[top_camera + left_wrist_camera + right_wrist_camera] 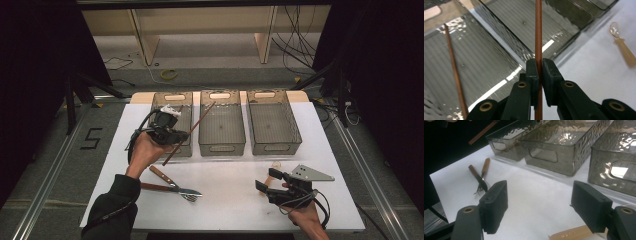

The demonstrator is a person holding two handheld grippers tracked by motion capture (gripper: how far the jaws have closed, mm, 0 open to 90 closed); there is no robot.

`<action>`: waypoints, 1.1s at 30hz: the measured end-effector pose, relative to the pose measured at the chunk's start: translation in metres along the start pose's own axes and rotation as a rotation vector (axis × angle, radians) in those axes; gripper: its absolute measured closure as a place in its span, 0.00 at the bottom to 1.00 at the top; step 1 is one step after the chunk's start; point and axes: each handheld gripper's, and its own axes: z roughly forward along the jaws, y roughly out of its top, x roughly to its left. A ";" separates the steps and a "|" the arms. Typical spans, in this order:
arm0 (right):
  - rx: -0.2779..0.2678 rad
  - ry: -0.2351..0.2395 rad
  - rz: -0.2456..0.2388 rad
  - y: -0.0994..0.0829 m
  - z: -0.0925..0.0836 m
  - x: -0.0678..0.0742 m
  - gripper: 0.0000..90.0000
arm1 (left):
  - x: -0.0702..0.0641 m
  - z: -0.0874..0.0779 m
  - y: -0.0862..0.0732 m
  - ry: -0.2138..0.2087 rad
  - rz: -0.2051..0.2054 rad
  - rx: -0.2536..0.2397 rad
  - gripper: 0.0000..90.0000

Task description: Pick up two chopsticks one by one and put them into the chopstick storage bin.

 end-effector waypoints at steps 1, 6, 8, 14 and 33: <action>0.000 0.000 0.000 0.000 0.000 0.000 0.34 | 0.003 0.000 0.002 0.005 -0.005 -0.001 0.92; -0.001 0.000 0.000 0.000 0.000 0.000 0.34 | 0.014 0.001 0.008 0.030 -0.017 -0.005 0.92; -0.001 0.001 0.001 0.000 0.000 0.000 0.34 | 0.020 0.000 0.010 0.034 -0.034 -0.018 0.92; 0.000 0.002 0.002 0.000 0.000 -0.001 0.34 | 0.036 0.000 0.015 0.067 -0.059 -0.038 0.92; 0.002 0.004 0.009 -0.001 0.001 -0.003 0.34 | 0.090 0.022 0.014 0.158 -0.152 -0.060 0.92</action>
